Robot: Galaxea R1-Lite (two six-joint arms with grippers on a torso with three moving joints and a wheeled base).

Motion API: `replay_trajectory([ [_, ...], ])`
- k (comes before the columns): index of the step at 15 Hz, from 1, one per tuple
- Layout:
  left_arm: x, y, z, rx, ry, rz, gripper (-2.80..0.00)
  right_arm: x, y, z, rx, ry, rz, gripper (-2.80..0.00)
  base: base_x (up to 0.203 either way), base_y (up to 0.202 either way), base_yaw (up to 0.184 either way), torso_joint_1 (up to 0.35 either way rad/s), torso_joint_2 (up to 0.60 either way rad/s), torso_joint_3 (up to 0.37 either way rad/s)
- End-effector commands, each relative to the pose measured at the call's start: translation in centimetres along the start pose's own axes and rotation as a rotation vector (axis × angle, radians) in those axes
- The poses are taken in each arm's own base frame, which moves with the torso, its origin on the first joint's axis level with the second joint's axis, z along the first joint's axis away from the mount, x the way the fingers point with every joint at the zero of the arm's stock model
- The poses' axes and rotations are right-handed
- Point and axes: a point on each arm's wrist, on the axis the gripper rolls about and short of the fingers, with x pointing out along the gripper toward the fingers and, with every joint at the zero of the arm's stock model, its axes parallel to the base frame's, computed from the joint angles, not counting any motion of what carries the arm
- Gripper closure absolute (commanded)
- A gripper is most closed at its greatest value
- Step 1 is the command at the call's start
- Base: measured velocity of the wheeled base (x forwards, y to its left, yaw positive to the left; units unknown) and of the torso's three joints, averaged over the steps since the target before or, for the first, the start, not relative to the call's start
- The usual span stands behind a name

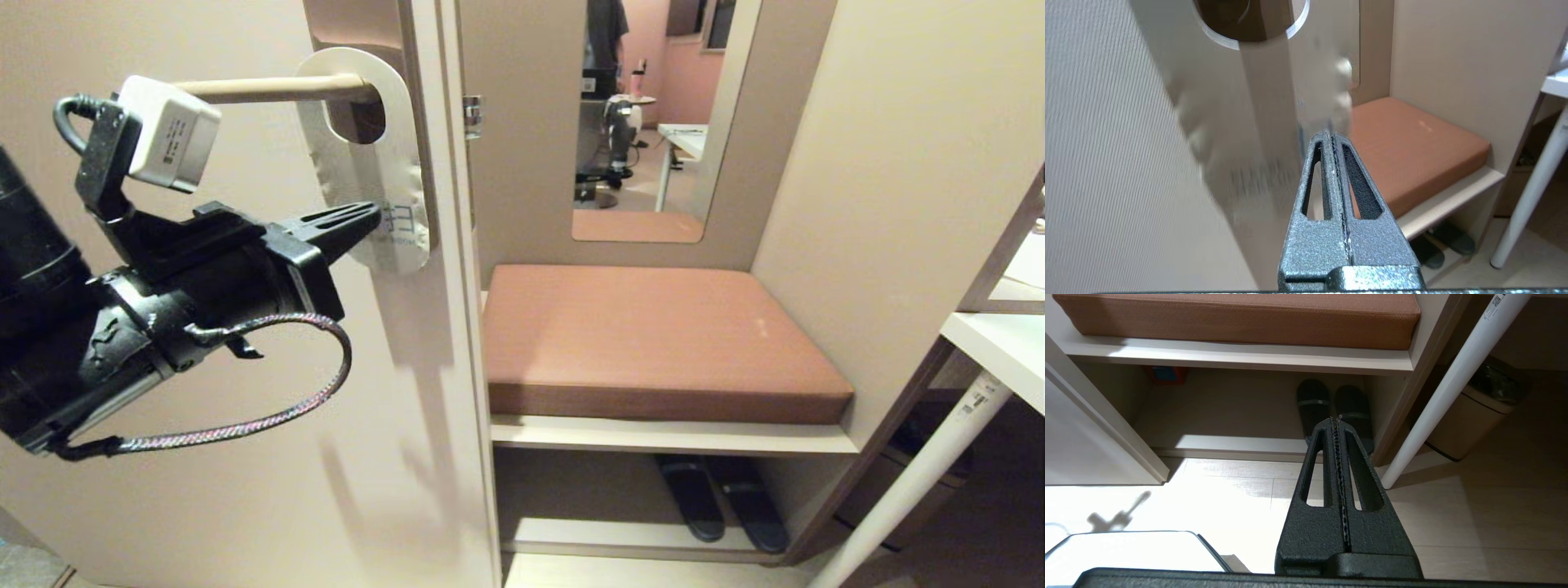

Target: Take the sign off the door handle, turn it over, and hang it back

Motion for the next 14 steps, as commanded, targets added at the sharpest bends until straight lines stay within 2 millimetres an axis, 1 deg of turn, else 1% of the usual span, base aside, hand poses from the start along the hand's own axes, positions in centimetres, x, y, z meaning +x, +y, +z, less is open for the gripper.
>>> replay_trajectory([
  [1, -2.0, -0.1, 0.3, 0.002, -0.020, 0.003, 0.00, 0.0, 0.0, 0.0, 0.000, 0.001, 0.001, 0.00, 0.000, 0.000, 0.000, 0.000, 0.00, 0.000],
  [5, -5.6, -0.4, -0.4, 0.005, -0.015, 0.018, 0.00, 0.0, 0.0, 0.0, 0.000, 0.001, 0.000, 0.00, 0.000, 0.000, 0.000, 0.000, 0.00, 0.000],
  [7, -7.4, -0.2, -1.4, 0.007, 0.009, 0.048, 0.00, 0.0, 0.0, 0.0, 0.000, 0.001, 0.001, 0.00, 0.000, 0.000, 0.000, 0.000, 0.00, 0.000],
  [10, -9.2, 0.4, -2.6, 0.010, 0.036, 0.116, 0.00, 0.0, 0.0, 0.0, 0.000, 0.001, 0.000, 0.00, 0.000, 0.000, 0.000, 0.000, 0.00, 0.000],
  [14, -11.6, 0.8, -4.8, -0.001, 0.090, 0.204, 0.00, 0.0, 0.0, 0.0, 0.000, 0.001, 0.000, 0.00, 0.000, 0.000, 0.000, 0.000, 0.00, 0.000],
])
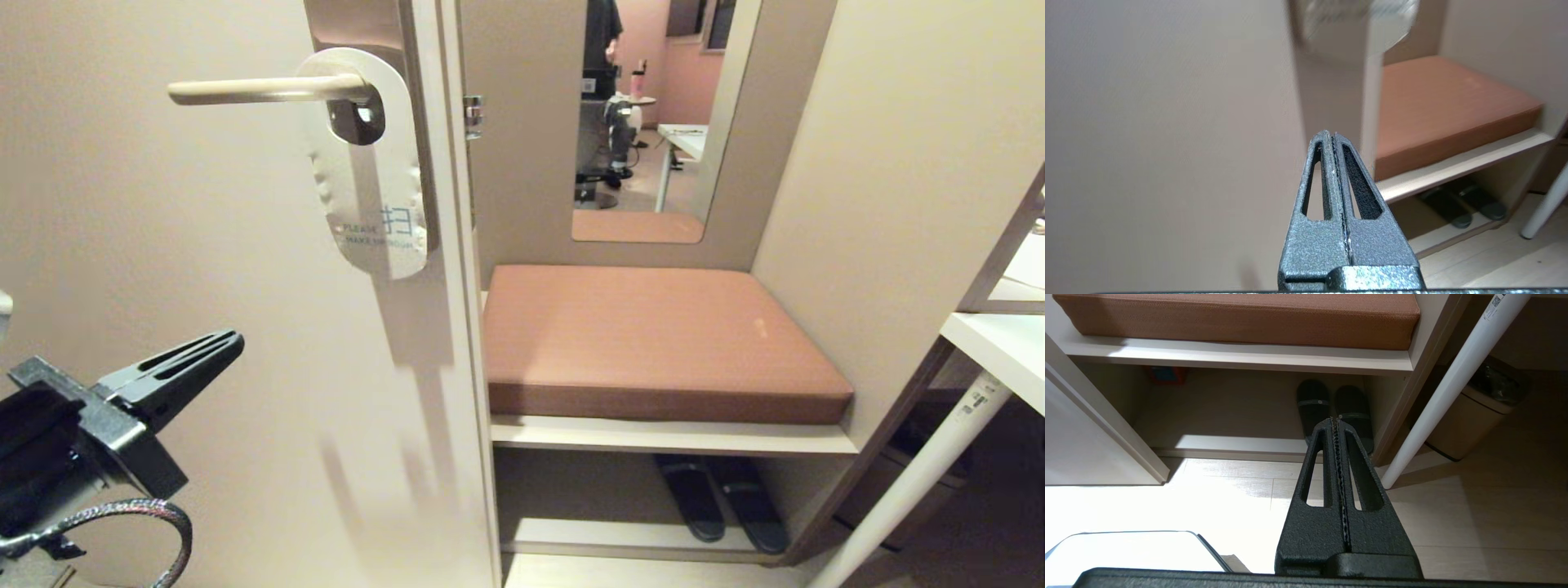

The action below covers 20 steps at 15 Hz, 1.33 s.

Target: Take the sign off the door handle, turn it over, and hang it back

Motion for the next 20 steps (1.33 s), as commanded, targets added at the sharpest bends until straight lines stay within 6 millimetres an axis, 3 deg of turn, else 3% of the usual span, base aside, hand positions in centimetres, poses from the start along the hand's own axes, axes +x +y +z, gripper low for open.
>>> replay_trajectory([
  [1, -1.3, 0.3, -0.8, 0.000, 0.001, 0.035, 0.00, 0.0, 0.0, 0.0, -0.001, 0.001, 0.001, 0.00, 0.000, 0.000, 0.000, 0.000, 0.00, 0.000],
  [6, -3.8, 0.7, -2.5, 0.008, 0.020, 0.123, 0.00, 0.0, 0.0, 0.0, -0.001, 0.001, -0.001, 0.00, 0.000, 0.000, 0.000, 0.000, 0.00, 0.000],
  [14, -9.6, -0.5, -6.6, 0.009, 0.075, 0.236, 0.00, 0.0, 0.0, 0.0, -0.001, 0.001, 0.001, 0.00, 0.000, 0.000, 0.000, 0.000, 0.00, 0.000],
  [20, -12.4, -1.3, -9.2, -0.011, 0.171, 0.346, 0.00, 0.0, 0.0, 0.0, -0.001, 0.001, 0.000, 0.00, 0.000, 0.000, 0.000, 0.000, 0.00, 0.000],
])
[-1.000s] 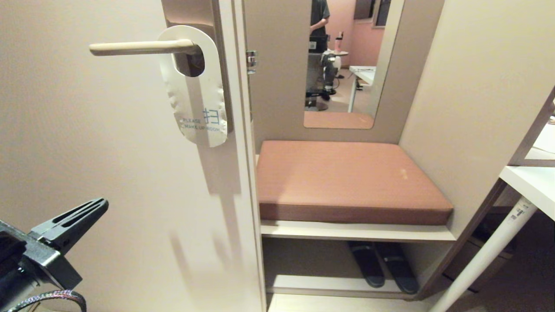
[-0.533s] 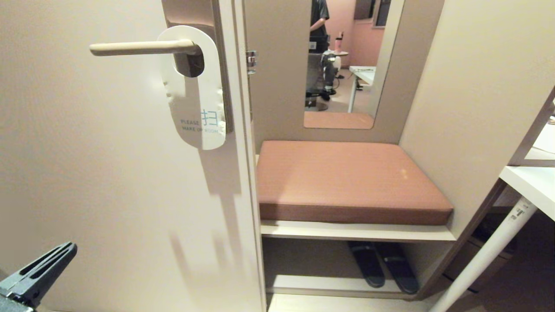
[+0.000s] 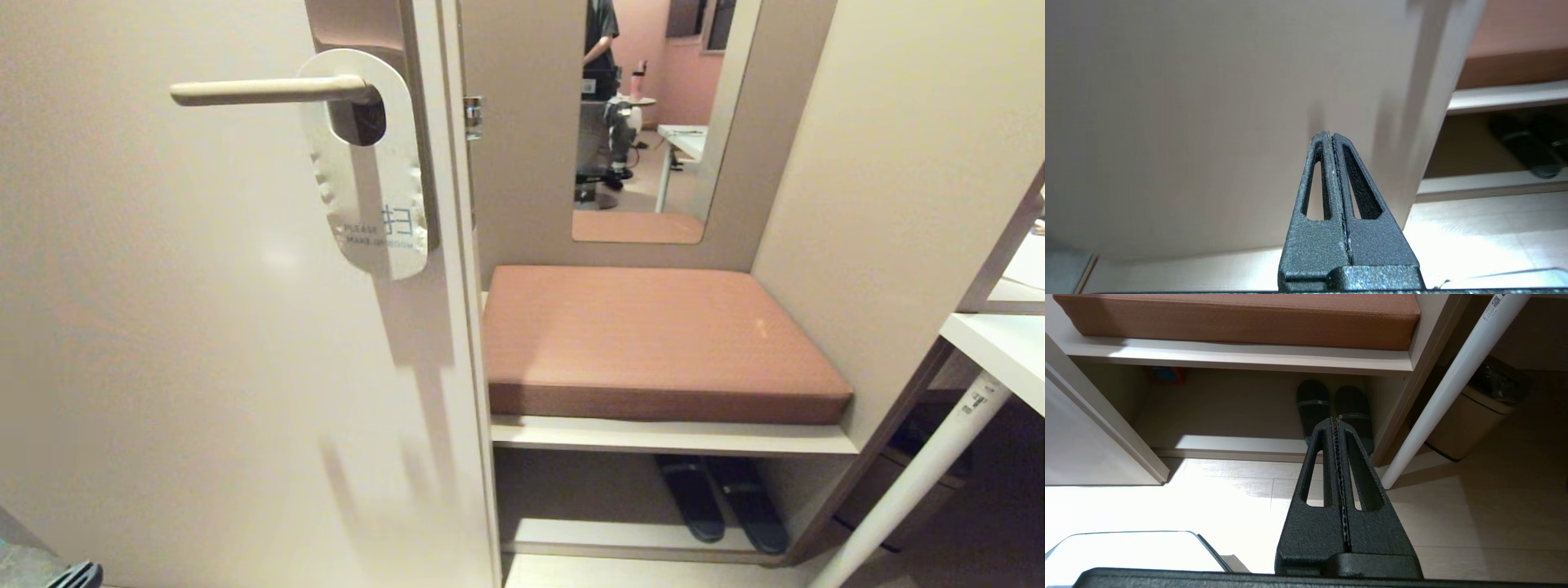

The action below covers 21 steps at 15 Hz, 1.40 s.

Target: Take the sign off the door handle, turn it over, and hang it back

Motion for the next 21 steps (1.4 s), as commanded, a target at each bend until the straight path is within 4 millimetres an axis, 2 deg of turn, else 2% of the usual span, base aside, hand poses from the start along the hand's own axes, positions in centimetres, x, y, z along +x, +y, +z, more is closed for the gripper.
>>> replay_trajectory([
  [1, -1.2, -0.1, -0.8, -0.001, -0.037, 0.031, 0.00, 0.0, 0.0, 0.0, 0.000, 0.002, -0.001, 0.00, 0.000, 0.000, 0.000, 0.000, 0.00, 0.000],
  [5, -2.3, -0.3, -2.5, -0.004, -0.017, 0.062, 0.00, 0.0, 0.0, 0.0, 0.000, 0.002, -0.001, 0.00, 0.000, 0.000, 0.000, 0.000, 0.00, 0.000],
  [9, -2.9, -0.4, -3.3, -0.020, -0.029, 0.062, 0.00, 0.0, 0.0, 0.0, 0.000, 0.002, -0.001, 0.00, 0.000, 0.000, 0.000, 0.000, 0.00, 0.000],
  [13, -3.7, -0.5, -3.7, -0.010, -0.134, 0.052, 0.00, 0.0, 0.0, 0.0, 0.000, 0.002, 0.001, 0.00, 0.000, 0.000, 0.000, 0.000, 0.00, 0.000],
  [21, -3.7, -0.5, -3.7, -0.019, -0.136, 0.052, 0.00, 0.0, 0.0, 0.0, 0.000, 0.002, -0.001, 0.00, 0.000, 0.000, 0.000, 0.000, 0.00, 0.000],
])
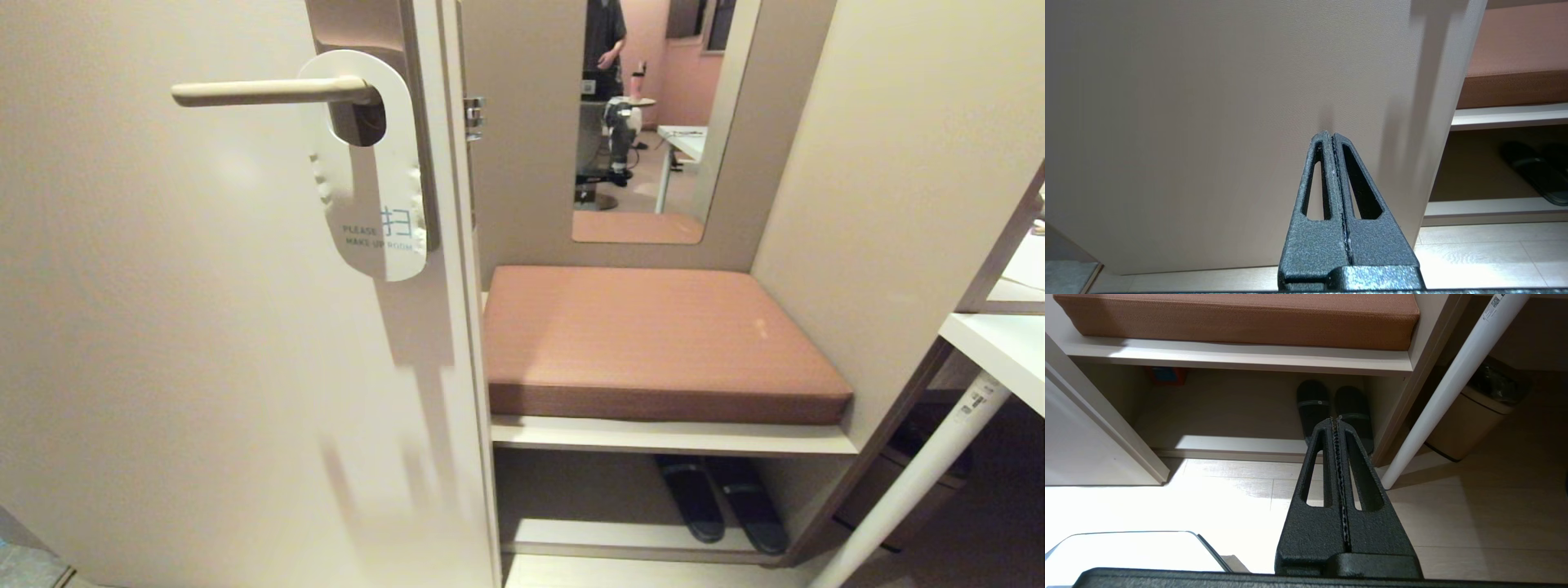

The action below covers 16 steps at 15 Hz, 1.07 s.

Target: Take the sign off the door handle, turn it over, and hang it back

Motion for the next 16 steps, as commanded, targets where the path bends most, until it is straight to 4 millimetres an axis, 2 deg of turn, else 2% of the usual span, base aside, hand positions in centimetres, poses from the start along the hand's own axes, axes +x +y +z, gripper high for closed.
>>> replay_trajectory([
  [1, 0.0, 0.0, 0.0, -0.001, -0.002, 0.003, 0.00, 0.0, 0.0, 0.0, 0.000, 0.001, 0.000, 0.00, 0.000, 0.000, 0.000, 0.000, 0.00, 0.000],
  [10, 0.0, 0.0, 0.0, -0.001, -0.003, 0.002, 0.00, -0.5, -0.1, -0.2, -0.022, -0.073, 0.103, 0.00, 0.000, 0.000, 0.000, 0.000, 0.00, 0.000],
  [14, 0.0, 0.0, 0.0, -0.001, -0.003, 0.002, 0.00, -1.9, -0.2, -0.9, -0.015, -0.273, 0.079, 0.00, 0.000, 0.000, 0.000, 0.000, 0.00, 0.000],
  [16, 0.0, 0.0, 0.0, -0.001, -0.003, 0.002, 0.00, -2.0, -0.2, -0.9, -0.012, -0.286, 0.073, 0.00, 0.000, 0.000, 0.000, 0.000, 0.00, 0.000],
])
